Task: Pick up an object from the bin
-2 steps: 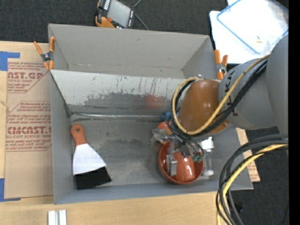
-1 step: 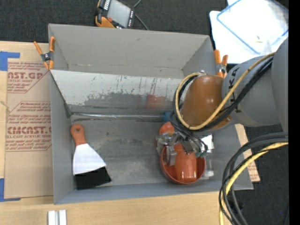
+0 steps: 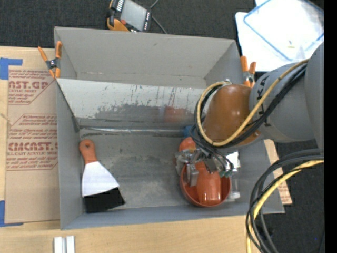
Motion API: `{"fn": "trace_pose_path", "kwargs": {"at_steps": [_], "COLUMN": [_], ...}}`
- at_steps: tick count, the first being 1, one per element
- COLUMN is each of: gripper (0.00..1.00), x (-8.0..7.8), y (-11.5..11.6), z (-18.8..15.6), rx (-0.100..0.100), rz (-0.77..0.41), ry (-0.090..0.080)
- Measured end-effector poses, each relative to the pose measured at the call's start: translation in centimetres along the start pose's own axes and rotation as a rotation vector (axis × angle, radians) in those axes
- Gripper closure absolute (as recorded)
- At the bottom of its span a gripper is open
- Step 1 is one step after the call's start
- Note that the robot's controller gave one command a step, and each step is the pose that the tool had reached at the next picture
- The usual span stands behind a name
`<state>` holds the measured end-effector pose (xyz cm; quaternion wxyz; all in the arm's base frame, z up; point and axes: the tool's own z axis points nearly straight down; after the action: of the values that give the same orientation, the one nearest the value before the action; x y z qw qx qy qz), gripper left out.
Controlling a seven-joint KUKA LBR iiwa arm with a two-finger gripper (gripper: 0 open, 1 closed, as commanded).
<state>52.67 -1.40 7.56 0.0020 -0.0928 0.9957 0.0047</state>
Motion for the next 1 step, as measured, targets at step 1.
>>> {"fn": "trace_pose_path", "kwargs": {"at_steps": [1], "gripper": [1.0], "x": [1.15], "y": [-0.77], "z": [-1.82], "rx": [0.002], "rz": [0.021], "ry": [-0.022]}}
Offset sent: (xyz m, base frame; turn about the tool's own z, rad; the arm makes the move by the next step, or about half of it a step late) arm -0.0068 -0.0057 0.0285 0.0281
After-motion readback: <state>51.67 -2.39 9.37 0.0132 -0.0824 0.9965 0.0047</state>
